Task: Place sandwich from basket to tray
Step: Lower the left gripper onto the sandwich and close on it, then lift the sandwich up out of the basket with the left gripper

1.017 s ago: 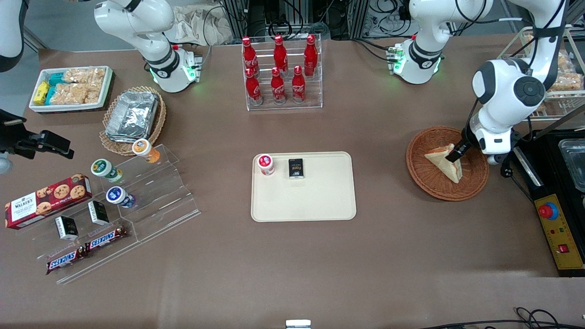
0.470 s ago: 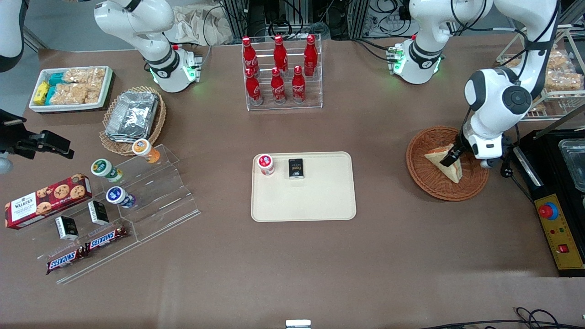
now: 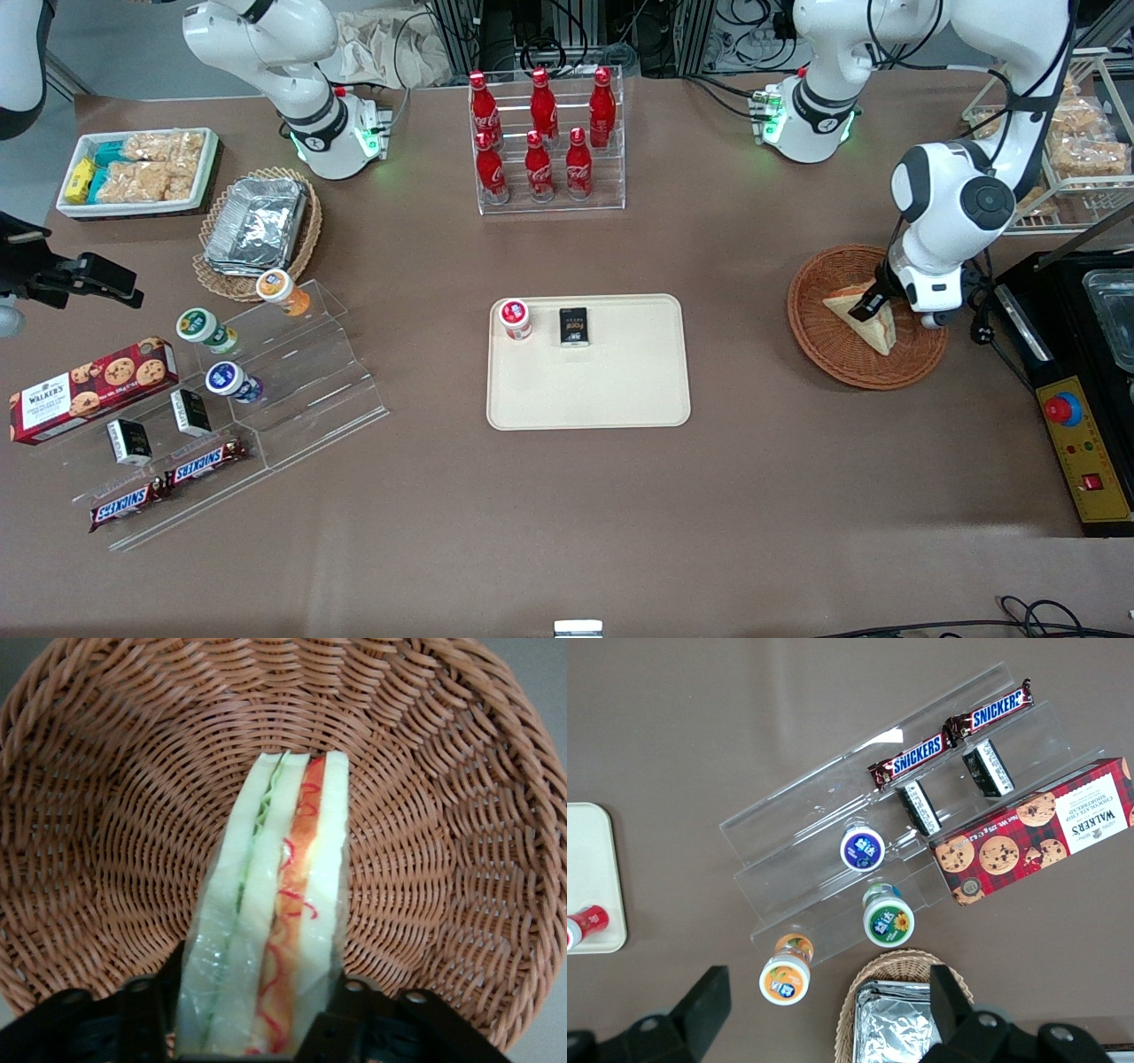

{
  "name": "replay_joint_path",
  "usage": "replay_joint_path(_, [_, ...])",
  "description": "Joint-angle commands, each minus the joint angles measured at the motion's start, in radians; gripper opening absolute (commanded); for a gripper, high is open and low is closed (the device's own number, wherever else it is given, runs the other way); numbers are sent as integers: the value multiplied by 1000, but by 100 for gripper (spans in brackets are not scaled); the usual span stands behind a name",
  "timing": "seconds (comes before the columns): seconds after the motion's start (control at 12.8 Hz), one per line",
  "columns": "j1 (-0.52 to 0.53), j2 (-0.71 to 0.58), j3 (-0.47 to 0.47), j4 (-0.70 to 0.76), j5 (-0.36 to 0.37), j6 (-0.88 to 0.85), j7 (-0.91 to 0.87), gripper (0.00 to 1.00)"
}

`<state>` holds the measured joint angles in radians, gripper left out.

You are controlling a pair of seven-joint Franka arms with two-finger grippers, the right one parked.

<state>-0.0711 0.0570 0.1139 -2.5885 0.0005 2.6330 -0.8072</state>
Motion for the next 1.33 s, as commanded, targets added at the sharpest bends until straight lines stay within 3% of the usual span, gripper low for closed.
replay_joint_path(0.0, [8,-5,-11,-7,7,67,-63,0])
replay_joint_path(0.16, [4,-31,-14,23,10,17,-53,0])
replay_joint_path(0.31, [4,-49,-13,118,12,-170,8,0])
replay_joint_path(0.78, [-3,-39,-29,545,27,-696,72,0])
replay_joint_path(1.25, [-13,-16,-229,855,21,-962,238,0])
